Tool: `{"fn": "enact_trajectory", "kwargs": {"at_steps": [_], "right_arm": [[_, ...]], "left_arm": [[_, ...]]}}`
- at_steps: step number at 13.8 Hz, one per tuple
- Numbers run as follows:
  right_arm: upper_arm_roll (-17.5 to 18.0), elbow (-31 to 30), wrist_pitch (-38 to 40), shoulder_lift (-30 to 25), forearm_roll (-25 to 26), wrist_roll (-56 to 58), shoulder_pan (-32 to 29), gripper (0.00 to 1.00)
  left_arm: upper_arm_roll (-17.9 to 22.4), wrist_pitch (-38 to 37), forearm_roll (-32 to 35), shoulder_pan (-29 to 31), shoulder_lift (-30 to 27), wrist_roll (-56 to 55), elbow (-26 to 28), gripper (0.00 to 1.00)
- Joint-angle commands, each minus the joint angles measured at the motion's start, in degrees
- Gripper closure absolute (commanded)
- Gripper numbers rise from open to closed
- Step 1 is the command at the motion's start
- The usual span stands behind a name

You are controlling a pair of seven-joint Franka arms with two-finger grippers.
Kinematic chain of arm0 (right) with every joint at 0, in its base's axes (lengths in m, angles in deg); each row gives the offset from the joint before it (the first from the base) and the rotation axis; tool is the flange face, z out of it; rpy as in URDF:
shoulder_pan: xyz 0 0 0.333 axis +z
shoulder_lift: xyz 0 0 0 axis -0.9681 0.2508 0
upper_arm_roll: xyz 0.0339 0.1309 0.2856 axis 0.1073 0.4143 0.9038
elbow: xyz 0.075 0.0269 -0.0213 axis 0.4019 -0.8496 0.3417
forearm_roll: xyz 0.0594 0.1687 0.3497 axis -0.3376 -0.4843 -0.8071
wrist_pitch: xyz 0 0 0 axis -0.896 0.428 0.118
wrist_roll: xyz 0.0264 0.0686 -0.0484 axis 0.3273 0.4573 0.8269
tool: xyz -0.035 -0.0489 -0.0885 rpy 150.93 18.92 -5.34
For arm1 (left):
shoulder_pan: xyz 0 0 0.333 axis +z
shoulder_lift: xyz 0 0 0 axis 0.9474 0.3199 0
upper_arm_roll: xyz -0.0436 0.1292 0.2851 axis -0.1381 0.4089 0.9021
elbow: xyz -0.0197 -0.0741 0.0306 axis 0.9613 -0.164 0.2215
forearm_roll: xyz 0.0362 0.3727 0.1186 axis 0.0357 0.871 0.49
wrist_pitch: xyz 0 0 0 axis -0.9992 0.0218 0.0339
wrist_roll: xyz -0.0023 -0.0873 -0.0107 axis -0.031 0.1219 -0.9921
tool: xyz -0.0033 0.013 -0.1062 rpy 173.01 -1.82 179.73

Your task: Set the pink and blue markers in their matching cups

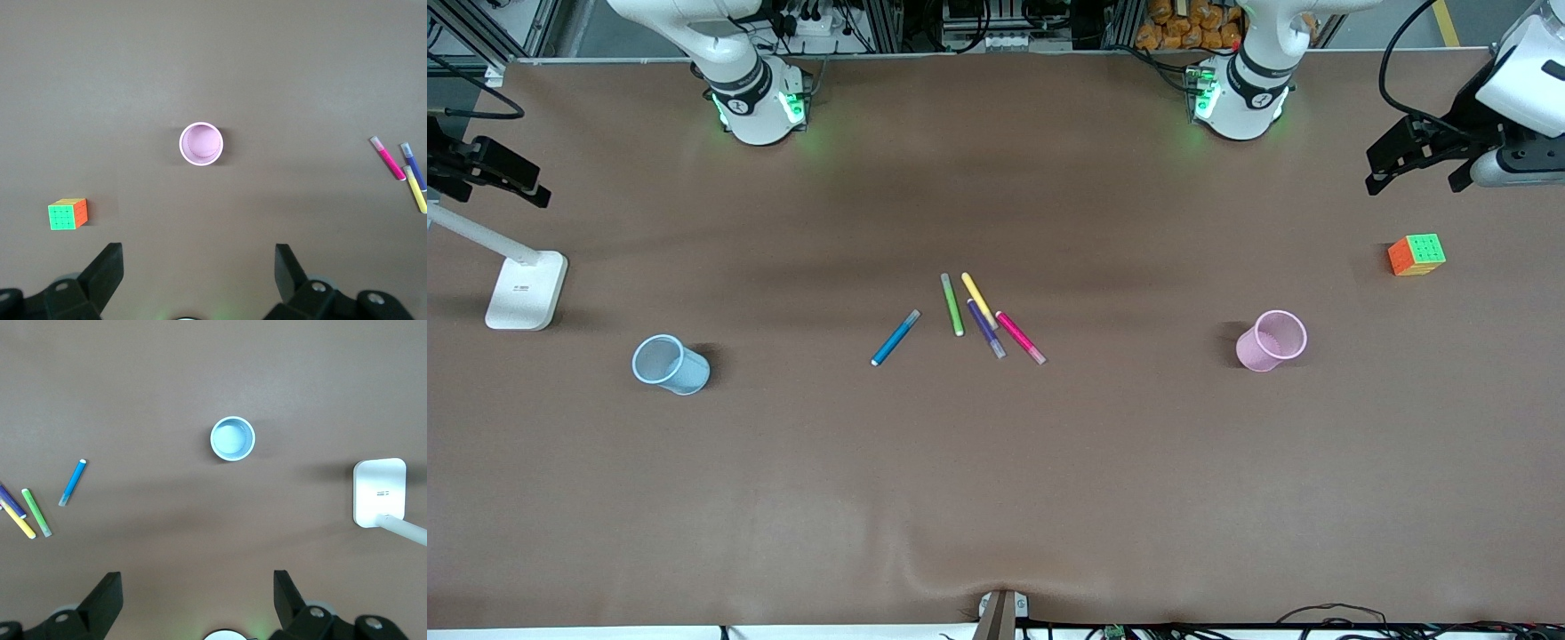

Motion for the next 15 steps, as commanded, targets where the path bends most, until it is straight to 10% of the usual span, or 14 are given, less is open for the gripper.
{"fn": "enact_trajectory", "kwargs": {"at_steps": [1, 15], "right_arm": [[-0.1, -0.4, -0.2, -1.0, 0.8, 0.1, 0.3, 0.00], [-0.1, -0.5, -0.2, -0.9, 0.8, 0.1, 0.3, 0.00]], "left_arm": [[-0.1, -2.2, -0.6, 0.2, -0.9, 0.6, -0.5, 0.00], [-0.1, -2.3, -0.7, 0.1, 1.2, -0.7, -0.4, 0.00]]}}
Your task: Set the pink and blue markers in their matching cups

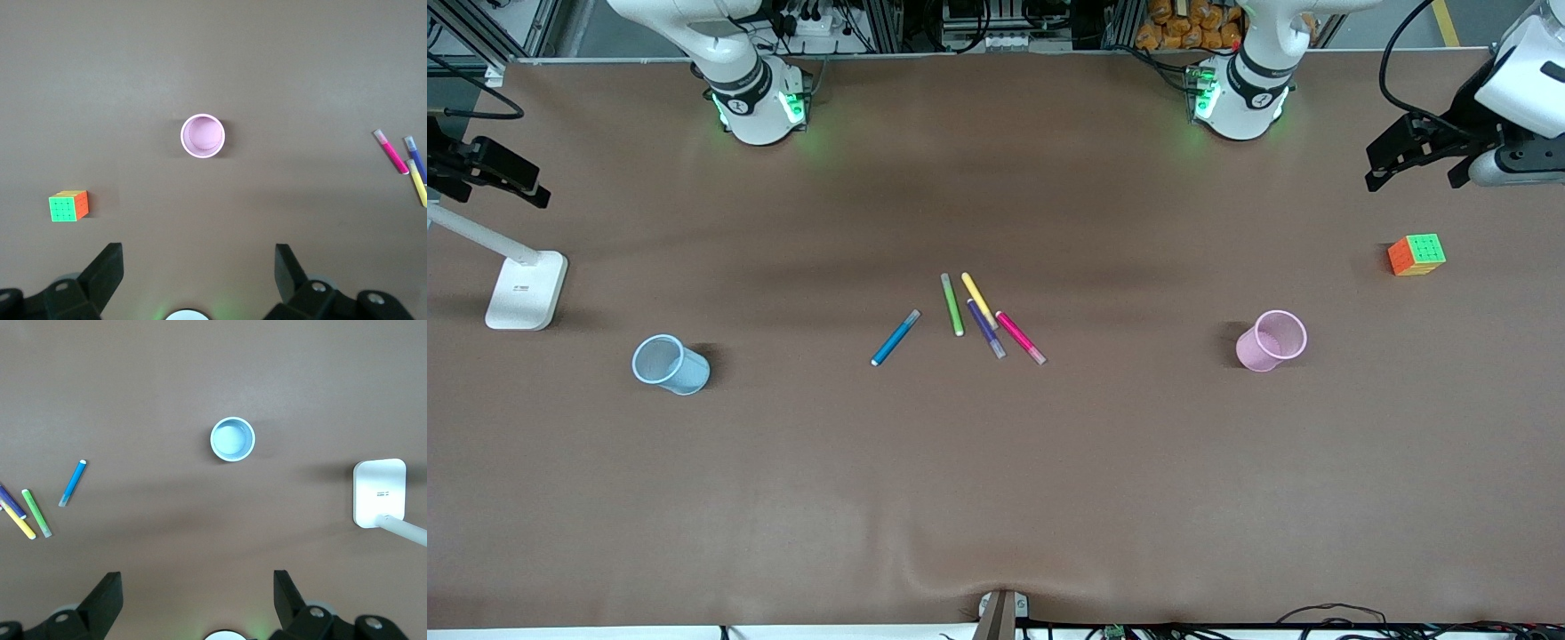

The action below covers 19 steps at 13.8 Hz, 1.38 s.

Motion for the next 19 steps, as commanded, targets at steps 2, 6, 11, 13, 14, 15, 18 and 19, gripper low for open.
{"fn": "enact_trajectory", "kwargs": {"at_steps": [2, 6, 11, 13, 14, 15, 18, 19], "right_arm": [[0.0, -0.5, -0.2, -0.9, 0.8, 0.1, 0.2, 0.00], [0.0, -0.5, -0.4, -0.9, 0.8, 0.1, 0.2, 0.00], [0.0, -0.4, -0.5, -0.6, 0.5, 0.1, -0.1, 0.00], [0.0, -0.4, -0.4, -0.6, 0.5, 0.1, -0.1, 0.00], [0.0, -0.4, -0.4, -0.6, 0.5, 0.1, -0.2, 0.00], [0.0, -0.4, -0.3, -0.6, 0.5, 0.1, -0.2, 0.00], [-0.3, -0.4, -0.3, -0.4, -0.2, 0.0, -0.3, 0.00], [-0.3, -0.3, -0.4, -0.4, -0.4, 0.1, -0.3, 0.00]], "left_arm": [[-0.3, -0.8, -0.6, -0.2, 2.3, -0.6, -0.3, 0.00], [-0.7, -0.4, -0.3, -0.1, 4.1, -0.5, -0.1, 0.00], [-0.7, -0.4, -0.3, 0.1, 4.0, -0.6, -0.1, 0.00], [-0.7, -0.4, -0.4, 0.1, 3.9, -0.6, 0.0, 0.00], [-0.7, -0.4, -0.4, 0.1, 3.8, -0.6, 0.0, 0.00], [-0.7, -0.4, -0.4, 0.1, 3.8, -0.6, 0.0, 0.00], [-0.7, -0.4, -0.4, 0.1, 3.7, -0.6, 0.1, 0.00], [-0.7, -0.4, -0.4, 0.1, 3.7, -0.6, 0.1, 0.00]]}}
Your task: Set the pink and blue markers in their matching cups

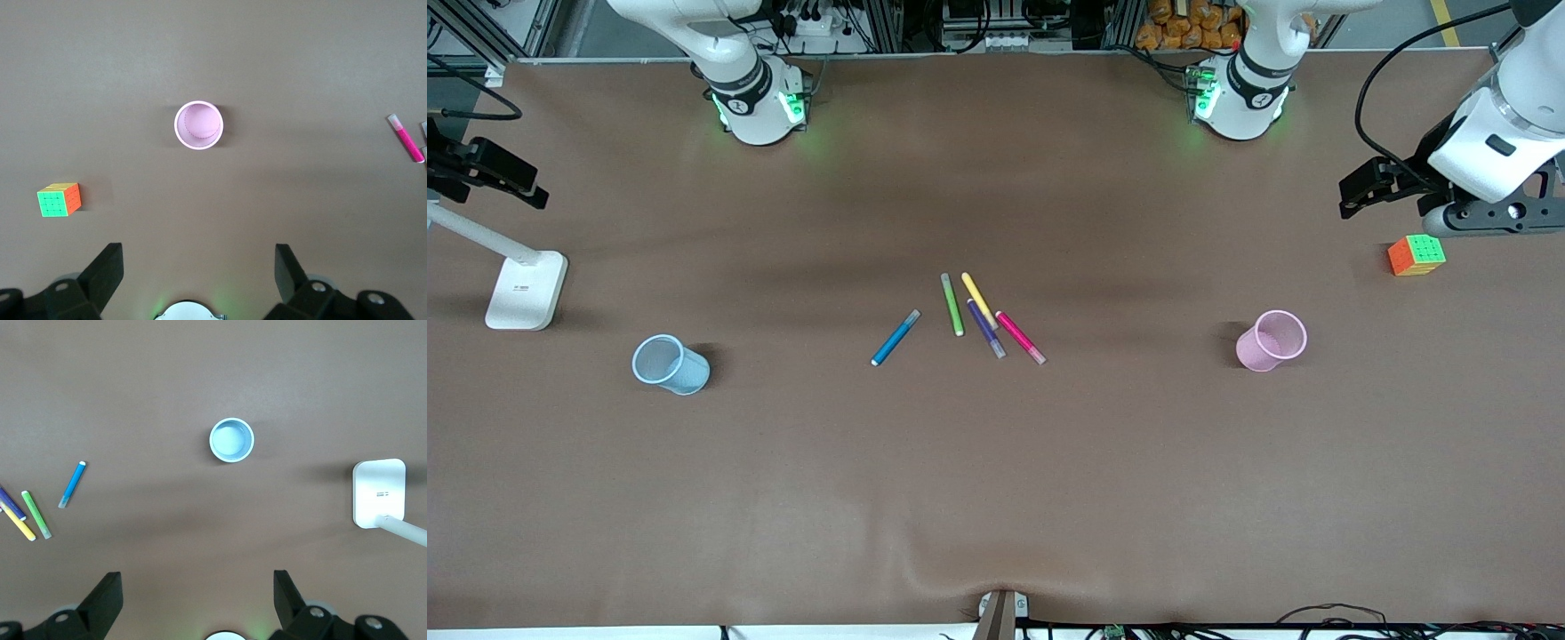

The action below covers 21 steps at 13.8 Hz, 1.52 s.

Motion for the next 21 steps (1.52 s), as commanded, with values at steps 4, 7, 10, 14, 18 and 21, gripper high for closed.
{"fn": "enact_trajectory", "kwargs": {"at_steps": [4, 7, 10, 14, 18, 21], "right_arm": [[-0.1, -0.2, -0.5, -0.2, -0.5, 0.1, -0.1, 0.00], [-0.1, -0.2, -0.5, -0.2, -0.8, 0.1, -0.1, 0.00], [-0.1, -0.2, -0.5, -0.2, -0.8, 0.0, -0.2, 0.00], [-0.1, 0.0, -0.5, 0.2, -0.8, 0.0, -0.1, 0.00], [-0.1, 0.3, -0.3, 0.8, -0.8, 0.0, -0.1, 0.00], [-0.1, 0.3, -0.3, 0.8, -0.8, 0.0, -0.2, 0.00]], "left_arm": [[-0.2, -0.5, -0.4, 0.3, -0.9, -0.6, 0.0, 0.00], [-0.3, -0.5, -0.4, 0.3, -1.0, -0.6, 0.2, 0.00], [-0.2, -0.5, -0.4, 0.3, -1.1, -0.6, 0.2, 0.00], [-0.3, -0.5, -0.4, 0.4, -1.1, -0.6, 0.2, 0.00], [-0.2, -0.5, -0.4, 0.3, -1.1, -0.6, 0.2, 0.00], [-0.2, -0.5, -0.4, 0.3, -1.1, -0.6, 0.3, 0.00]]}}
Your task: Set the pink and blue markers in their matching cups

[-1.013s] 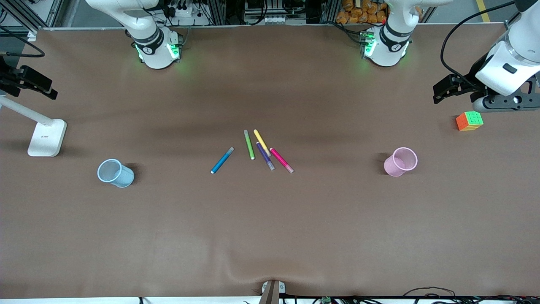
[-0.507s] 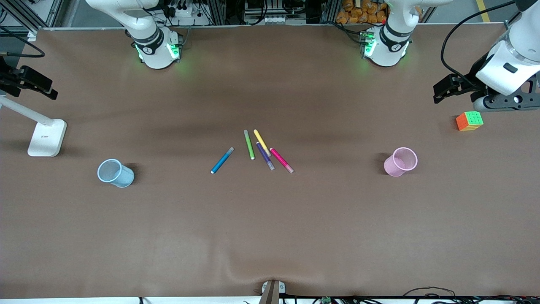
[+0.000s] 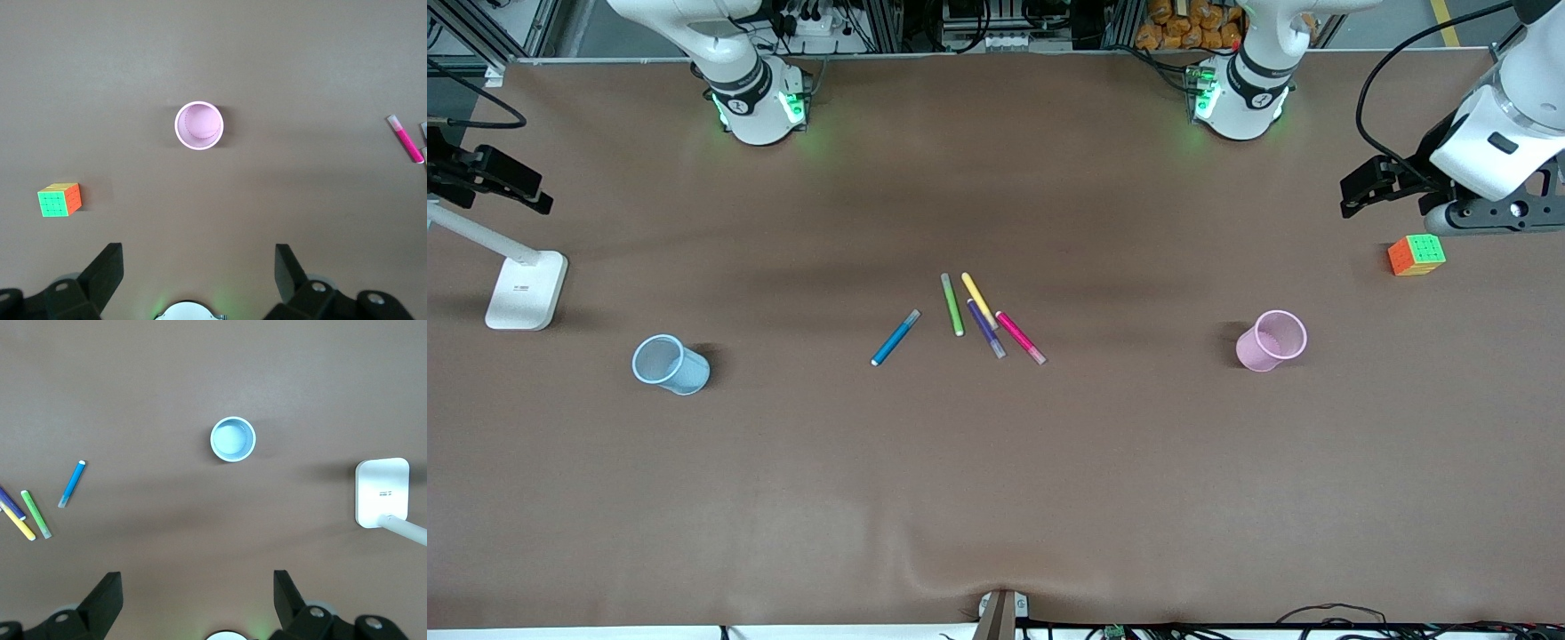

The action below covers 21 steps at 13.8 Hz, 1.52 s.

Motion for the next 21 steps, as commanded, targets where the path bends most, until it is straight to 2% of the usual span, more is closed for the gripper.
{"fn": "enact_trajectory", "kwargs": {"at_steps": [1, 15, 21], "right_arm": [[0.0, 0.3, -0.1, 0.1, -0.5, 0.0, -0.3, 0.00], [-0.1, 0.3, -0.1, 0.1, -1.7, 0.0, -0.3, 0.00], [-0.2, 0.4, 0.0, 0.1, -1.7, 0.0, -0.3, 0.00]], "left_arm": [[-0.3, -0.5, -0.4, 0.2, -1.0, -0.6, 0.3, 0.00], [-0.6, -0.3, -0.5, -0.1, -0.6, -0.9, 0.5, 0.00], [-7.1, 3.8, -0.6, -0.2, 4.2, -12.2, 0.2, 0.00]]}}
